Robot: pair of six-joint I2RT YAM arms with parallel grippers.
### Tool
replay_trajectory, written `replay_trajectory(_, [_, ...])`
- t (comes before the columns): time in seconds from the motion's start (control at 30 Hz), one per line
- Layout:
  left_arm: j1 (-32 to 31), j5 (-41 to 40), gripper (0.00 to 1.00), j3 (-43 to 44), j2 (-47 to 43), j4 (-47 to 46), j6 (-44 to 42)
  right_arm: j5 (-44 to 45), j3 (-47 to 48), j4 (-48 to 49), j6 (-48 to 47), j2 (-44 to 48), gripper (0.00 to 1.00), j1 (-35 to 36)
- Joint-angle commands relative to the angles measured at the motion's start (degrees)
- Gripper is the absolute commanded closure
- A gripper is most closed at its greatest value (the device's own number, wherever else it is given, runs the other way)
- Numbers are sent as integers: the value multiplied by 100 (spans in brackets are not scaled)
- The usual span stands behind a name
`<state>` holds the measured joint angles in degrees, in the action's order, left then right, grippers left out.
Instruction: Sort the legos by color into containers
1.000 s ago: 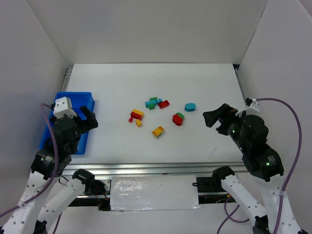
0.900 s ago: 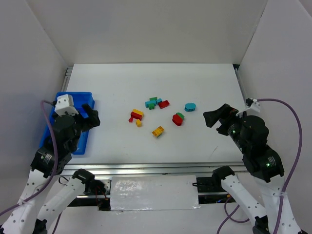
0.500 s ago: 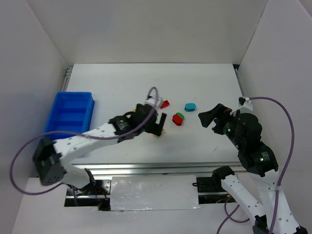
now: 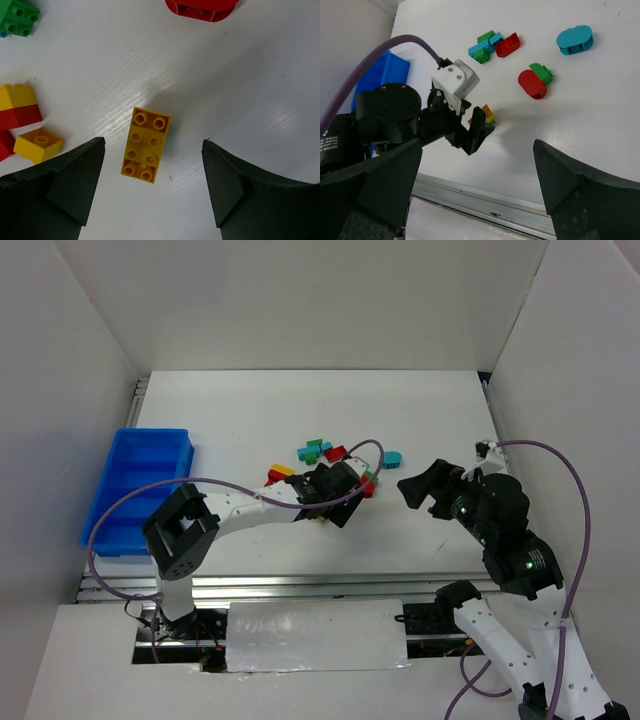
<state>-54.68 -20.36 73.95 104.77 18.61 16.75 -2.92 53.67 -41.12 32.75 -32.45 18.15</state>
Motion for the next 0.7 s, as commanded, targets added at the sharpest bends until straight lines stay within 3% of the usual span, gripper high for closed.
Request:
replay_trajectory(0.0, [167,303,9,129,184,-287,-181,-112,-23,289,-164,54,0,39])
replay_trajectory(0.23, [449,664,10,-21,333,-402,-155,-77,-67,298,-182,151,0,39])
replay_trajectory(0.43, [458,919,28,-100,491,-446,-181,-148,-120,386,-155,107,0,39])
replay_trajectory(0.5, [467,964,29,-74,553,-402,-172,-148,-120,377,-155,89,1,39])
replay_trajectory(0.57, [467,1033,38,-91,553,-384,-172,-148,-129,368,-155,72,0,48])
replay_trajectory(0.6, [467,1095,51,-126,518,-393,-172,-130,-155,386,-146,72,0,48])
replay_trajectory(0.67, [467,1165,66,-144,439,-394,-155,-104,-216,421,-111,72,0,39])
